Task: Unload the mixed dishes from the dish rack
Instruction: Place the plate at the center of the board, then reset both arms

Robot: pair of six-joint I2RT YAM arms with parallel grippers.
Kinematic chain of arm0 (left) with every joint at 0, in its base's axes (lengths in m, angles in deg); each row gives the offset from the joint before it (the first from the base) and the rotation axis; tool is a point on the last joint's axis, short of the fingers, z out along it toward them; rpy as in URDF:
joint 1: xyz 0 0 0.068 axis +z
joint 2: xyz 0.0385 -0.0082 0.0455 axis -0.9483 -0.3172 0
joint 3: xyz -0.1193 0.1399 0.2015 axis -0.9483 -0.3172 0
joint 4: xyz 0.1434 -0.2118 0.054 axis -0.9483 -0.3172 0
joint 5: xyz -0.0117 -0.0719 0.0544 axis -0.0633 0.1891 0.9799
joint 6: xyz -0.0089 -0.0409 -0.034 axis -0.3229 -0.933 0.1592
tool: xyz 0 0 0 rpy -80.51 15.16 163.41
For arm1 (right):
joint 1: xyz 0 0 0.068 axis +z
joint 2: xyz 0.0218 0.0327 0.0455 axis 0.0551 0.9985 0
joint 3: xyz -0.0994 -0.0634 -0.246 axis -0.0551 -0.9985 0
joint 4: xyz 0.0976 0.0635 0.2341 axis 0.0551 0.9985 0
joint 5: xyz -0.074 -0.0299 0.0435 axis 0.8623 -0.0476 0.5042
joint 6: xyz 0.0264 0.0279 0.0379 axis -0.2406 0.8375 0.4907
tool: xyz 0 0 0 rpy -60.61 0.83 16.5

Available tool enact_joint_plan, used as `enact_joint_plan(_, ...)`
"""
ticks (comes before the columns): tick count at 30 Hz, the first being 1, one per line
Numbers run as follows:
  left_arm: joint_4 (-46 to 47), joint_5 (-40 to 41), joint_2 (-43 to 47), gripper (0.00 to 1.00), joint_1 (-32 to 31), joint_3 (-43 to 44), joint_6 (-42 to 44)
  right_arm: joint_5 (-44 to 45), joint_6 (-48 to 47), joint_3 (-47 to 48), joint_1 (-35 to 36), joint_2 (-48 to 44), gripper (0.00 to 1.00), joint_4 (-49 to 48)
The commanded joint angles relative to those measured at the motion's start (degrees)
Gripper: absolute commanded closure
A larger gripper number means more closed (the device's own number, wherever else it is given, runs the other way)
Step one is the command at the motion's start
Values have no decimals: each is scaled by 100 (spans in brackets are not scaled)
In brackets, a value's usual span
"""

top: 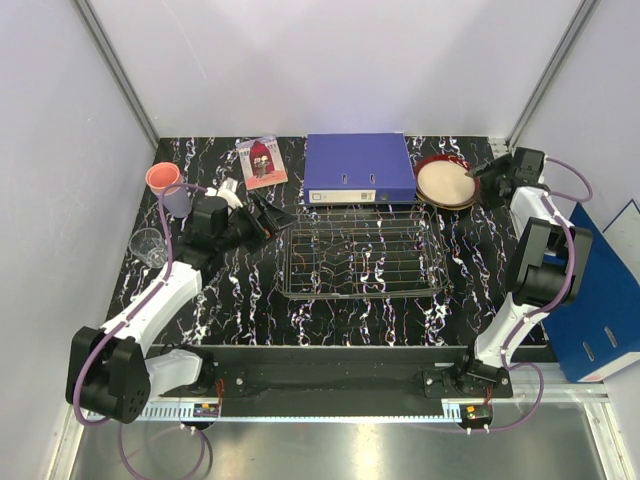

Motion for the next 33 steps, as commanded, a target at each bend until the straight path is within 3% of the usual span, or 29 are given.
enact_joint_plan(1, 126, -109, 72, 1, -25, 133, -14, -655, 117, -346, 43, -307, 25, -1026)
enact_joint_plan(5, 135, -144, 19, 1, -43, 308, 126, -2461, 898, -830, 314, -430, 26, -3511)
enact_joint_plan(6, -22, -162, -7, 1, -34, 465, 205, -2729, 1222, -804, 437, -430, 26, -4517)
enact_joint_plan(8, -329, -153, -34, 1, -43, 685, 547, -3125, 1130, -168, 997, -526, 26, -4581)
enact_joint_plan(10, -707, 30, -69, 1, -69, 1116, 967, -3049, -44, 520, 1552, -667, 25, -3154)
enact_joint_plan(12, -1279, 363, -69, 1, -122, 1563, 1267, -2321, -1342, 1449, 2428, -895, 25, -1627)
enact_joint_plan(14, -1778, 671, -52, 1, -157, 1819, 1611, -1620, -1621, 1595, 2827, -1115, 25, -1425)
enact_joint_plan(17, -2123, 1269, 89, 1, -306, 2075, 1910, -942, -1692, 1236, 3268, -1651, 25, -1609)
enact_joint_plan(21, -2317, 2173, 317, 1, -674, 2067, 2165, 482, -2594, 226, 4145, -2731, 26, -1469)
enact_joint_plan(26, -2783, 3052, 309, 1, -1167, 2189, 2543, 2992, -3859, -1073, 6113, -3786, 25, -1442)
enact_joint_plan(29, -3020, 3440, 353, 1, -1395, 2181, 2640, 4490, -4293, -1523, 7230, -3937, 20, -1111)
enact_joint_plan(31, -3091, 3511, 379, 1, -1493, 2163, 2736, 5236, -4233, -1691, 7565, -3998, 18, -907)
enact_joint_plan(33, -3117, 3547, 432, 1, -1616, 2146, 2850, 5424, -3926, -2016, 7751, -4217, 18, -740)
